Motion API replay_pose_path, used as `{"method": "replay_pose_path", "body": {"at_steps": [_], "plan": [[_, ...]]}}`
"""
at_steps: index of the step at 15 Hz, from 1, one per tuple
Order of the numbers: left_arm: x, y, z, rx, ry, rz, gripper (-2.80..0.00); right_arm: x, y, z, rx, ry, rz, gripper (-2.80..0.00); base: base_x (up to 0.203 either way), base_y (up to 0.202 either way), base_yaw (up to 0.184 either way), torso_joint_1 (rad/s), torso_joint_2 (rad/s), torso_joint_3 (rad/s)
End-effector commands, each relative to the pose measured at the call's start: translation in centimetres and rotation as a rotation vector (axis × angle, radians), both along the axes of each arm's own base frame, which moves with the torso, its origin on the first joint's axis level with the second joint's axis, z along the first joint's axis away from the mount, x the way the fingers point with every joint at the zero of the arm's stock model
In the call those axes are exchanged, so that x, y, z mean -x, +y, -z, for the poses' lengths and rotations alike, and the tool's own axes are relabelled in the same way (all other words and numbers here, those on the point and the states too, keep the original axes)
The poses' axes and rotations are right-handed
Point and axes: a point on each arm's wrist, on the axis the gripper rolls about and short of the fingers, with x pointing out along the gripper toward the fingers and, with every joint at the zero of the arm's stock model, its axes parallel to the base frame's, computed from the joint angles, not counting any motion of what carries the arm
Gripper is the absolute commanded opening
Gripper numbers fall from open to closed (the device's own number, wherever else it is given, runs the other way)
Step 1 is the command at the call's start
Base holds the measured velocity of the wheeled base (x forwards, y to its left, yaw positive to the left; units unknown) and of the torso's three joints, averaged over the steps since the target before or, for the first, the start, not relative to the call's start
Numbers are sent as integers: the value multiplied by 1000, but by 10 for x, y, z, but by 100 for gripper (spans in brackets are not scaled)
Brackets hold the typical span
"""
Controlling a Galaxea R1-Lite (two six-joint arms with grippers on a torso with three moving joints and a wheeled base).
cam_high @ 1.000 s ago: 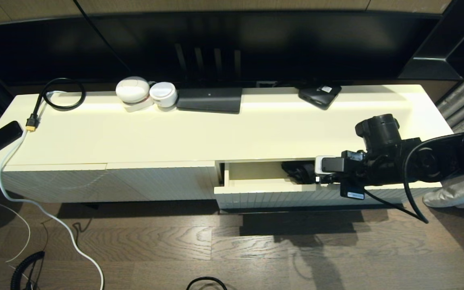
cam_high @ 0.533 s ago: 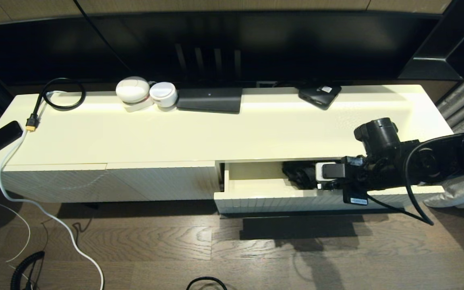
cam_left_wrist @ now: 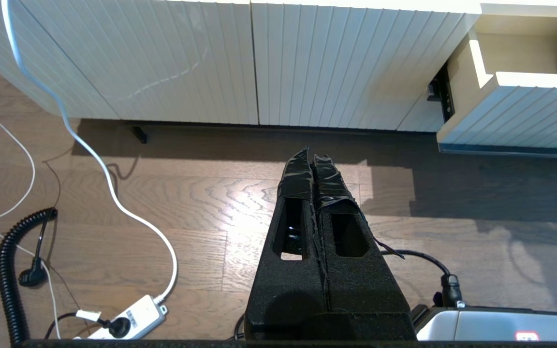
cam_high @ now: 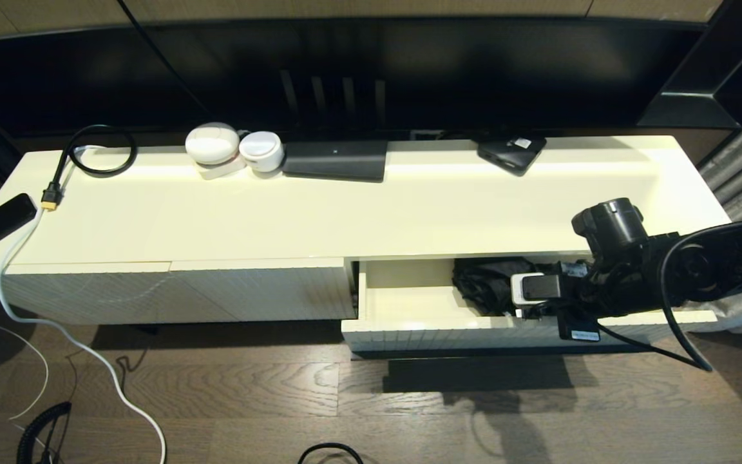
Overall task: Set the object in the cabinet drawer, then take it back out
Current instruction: Open the drawer
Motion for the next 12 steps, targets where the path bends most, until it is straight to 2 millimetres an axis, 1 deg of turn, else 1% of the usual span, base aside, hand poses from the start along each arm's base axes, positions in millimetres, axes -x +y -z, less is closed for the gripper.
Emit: {"method": "replay_pose_path", "body": {"at_steps": [1,6,10,12], "plan": [[0,0,0,1,0,0,-280,7,-2,7,13,37,-6,-280,0,0,0,0,0,0],[0,0,0,1,0,-2,-280,19,-6,20,16,96,-10,-280,0,0,0,0,0,0],[0,0,0,1,0,-1,-280,32,-11,27,22,133,-25,-280,0,0,0,0,0,0],[0,0,0,1,-1,0,-280,35,-12,30,9,130,-34,-280,0,0,0,0,0,0]]}}
